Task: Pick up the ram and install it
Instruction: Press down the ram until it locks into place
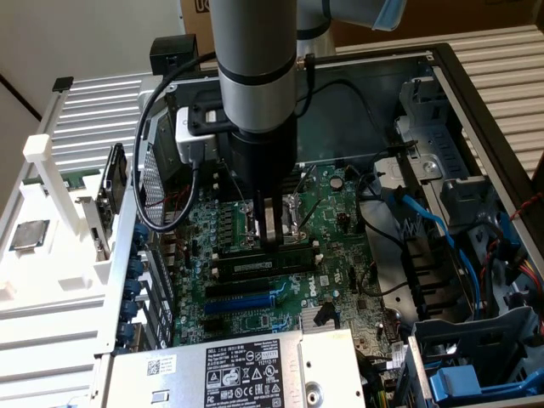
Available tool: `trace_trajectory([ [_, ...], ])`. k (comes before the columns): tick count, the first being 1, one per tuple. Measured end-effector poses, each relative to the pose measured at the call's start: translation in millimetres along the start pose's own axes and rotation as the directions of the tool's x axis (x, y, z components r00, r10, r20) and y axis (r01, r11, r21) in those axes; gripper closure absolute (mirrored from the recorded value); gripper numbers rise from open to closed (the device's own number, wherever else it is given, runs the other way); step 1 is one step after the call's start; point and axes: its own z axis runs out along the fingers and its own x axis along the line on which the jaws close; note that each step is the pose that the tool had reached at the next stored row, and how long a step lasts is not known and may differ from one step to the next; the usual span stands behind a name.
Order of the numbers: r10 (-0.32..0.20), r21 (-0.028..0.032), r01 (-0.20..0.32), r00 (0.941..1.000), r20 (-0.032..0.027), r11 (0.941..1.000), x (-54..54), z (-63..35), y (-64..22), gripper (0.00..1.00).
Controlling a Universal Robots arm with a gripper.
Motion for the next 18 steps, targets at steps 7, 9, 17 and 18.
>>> trace_trajectory([
  [7,0.000,0.0002,0.000,1.0000,-0.0006,1.0000,-0.5,3.0,0.3,0.89],
  [9,0.000,0.0000,0.000,1.0000,-0.0012,1.0000,-0.3,5.6,0.4,0.89],
  [17,0.000,0.0000,0.000,1.0000,-0.0012,1.0000,-0.3,5.8,0.4,0.89],
  [18,0.000,0.0001,0.000,1.0000,-0.0012,1.0000,-0.3,5.8,0.4,0.89],
])
